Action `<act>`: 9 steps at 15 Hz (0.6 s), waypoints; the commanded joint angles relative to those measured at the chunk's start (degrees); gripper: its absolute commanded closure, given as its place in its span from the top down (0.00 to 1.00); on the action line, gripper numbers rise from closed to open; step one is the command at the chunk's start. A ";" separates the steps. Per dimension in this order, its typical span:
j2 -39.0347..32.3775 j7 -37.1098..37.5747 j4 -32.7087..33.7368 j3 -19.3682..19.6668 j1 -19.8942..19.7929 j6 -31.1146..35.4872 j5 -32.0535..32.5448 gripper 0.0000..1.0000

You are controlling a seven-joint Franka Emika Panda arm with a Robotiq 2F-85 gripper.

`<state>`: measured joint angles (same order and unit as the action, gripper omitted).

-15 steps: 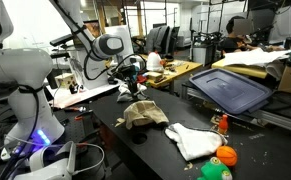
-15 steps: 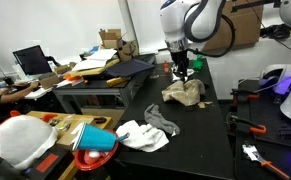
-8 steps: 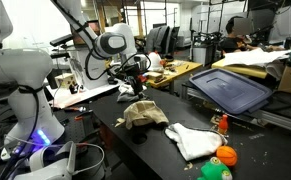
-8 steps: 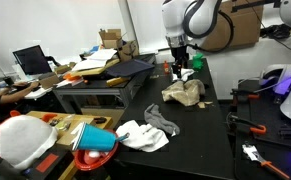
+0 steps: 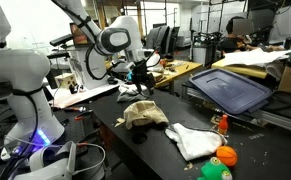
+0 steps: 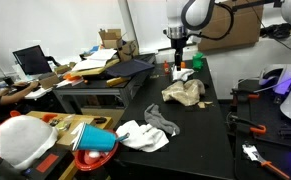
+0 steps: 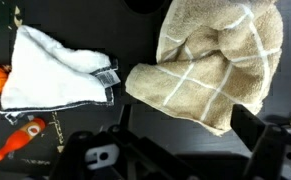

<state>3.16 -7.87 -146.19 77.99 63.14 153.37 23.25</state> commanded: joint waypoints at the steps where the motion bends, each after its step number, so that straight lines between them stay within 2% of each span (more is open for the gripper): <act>1: 4.36 -14.04 0.71 2.80 2.19 -3.38 -2.64 1.00; 5: 5.40 -26.65 4.24 8.35 8.59 -10.35 -8.82 1.00; 9: 5.67 -29.57 10.76 17.67 19.13 -18.79 -12.36 1.00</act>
<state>7.93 -35.14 -140.53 89.46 75.09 141.25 12.91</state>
